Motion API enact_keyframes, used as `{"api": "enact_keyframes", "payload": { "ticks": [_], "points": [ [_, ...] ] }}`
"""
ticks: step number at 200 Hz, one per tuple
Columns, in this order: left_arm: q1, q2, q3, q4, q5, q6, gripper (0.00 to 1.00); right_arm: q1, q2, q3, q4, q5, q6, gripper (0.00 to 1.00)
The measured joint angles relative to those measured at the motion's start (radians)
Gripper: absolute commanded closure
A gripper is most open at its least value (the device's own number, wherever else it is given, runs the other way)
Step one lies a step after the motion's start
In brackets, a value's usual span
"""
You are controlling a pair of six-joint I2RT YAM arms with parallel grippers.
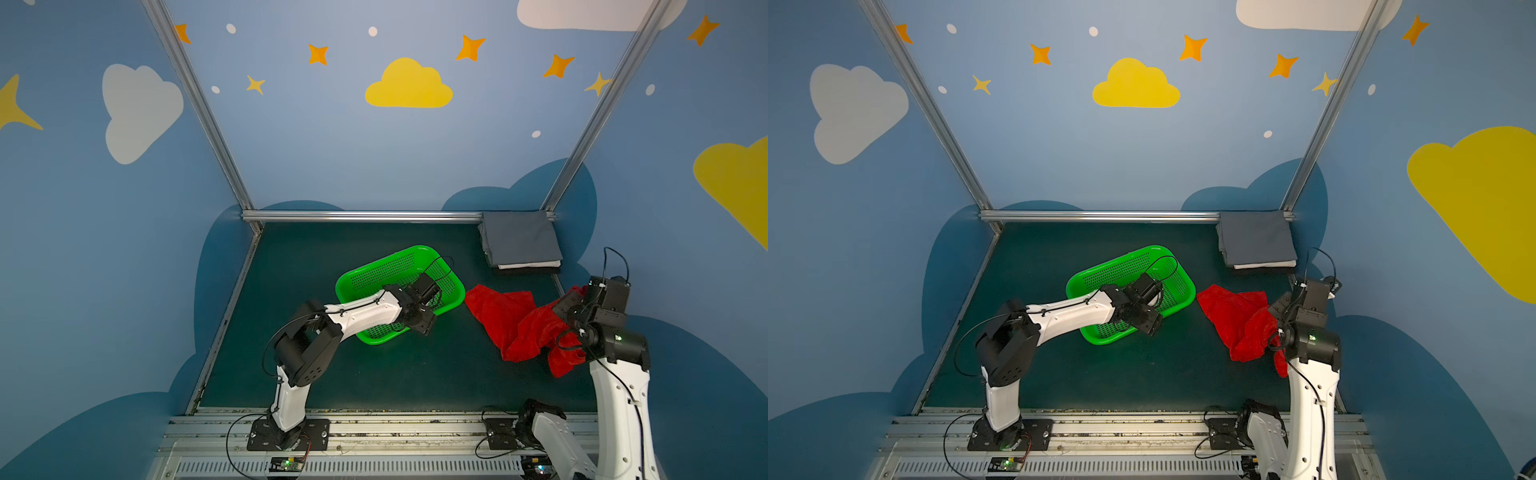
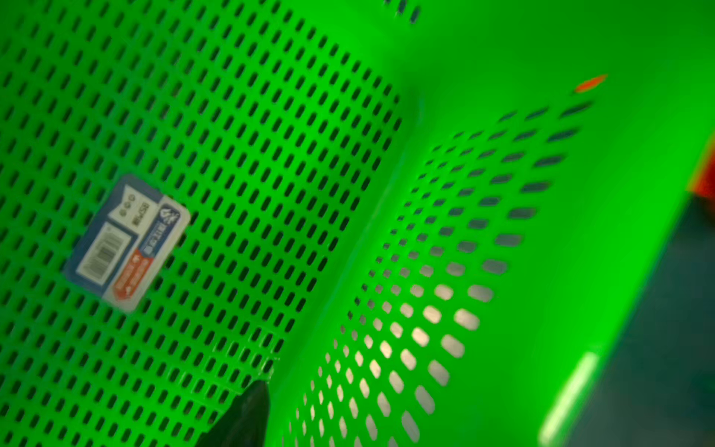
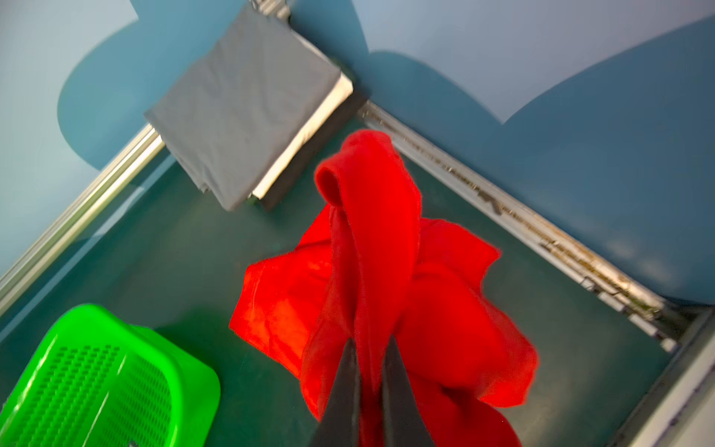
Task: Fold and stack the t-shirts
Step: 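Lift the red t-shirt with the right gripper while the left grasps the basket, then slide the green basket to the far corner with the left gripper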
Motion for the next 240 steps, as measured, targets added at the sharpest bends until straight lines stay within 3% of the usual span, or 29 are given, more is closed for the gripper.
{"api": "enact_keyframes", "payload": {
  "ticks": [22, 60, 127, 142, 157, 202, 240],
  "points": [
    [0.043, -0.003, -0.001, 0.007, -0.049, -0.034, 0.53, 0.0, -0.005, -0.04, 0.035, -0.074, 0.006, 1.0],
    [0.184, -0.019, -0.031, 0.023, -0.128, -0.093, 0.64, 0.0, -0.027, -0.139, 0.088, -0.176, 0.027, 1.0],
    [0.438, 0.022, 0.029, -0.012, -0.258, -0.043, 0.75, 0.002, -0.031, -0.213, 0.138, -0.268, 0.023, 1.0],
    [0.48, 0.048, 0.063, -0.01, -0.267, -0.023, 0.81, 0.009, -0.031, -0.232, 0.139, -0.274, 0.021, 1.0],
    [0.515, 0.066, 0.089, -0.013, -0.284, 0.013, 0.96, 0.023, -0.032, -0.244, 0.145, -0.274, 0.021, 1.0],
    [0.591, 0.158, 0.222, -0.036, -0.325, 0.134, 0.96, 0.063, -0.052, -0.275, 0.169, -0.269, 0.021, 1.0],
    [0.644, 0.169, 0.238, -0.028, -0.311, 0.196, 0.96, 0.077, -0.059, -0.291, 0.175, -0.26, 0.021, 1.0]
  ]
}}
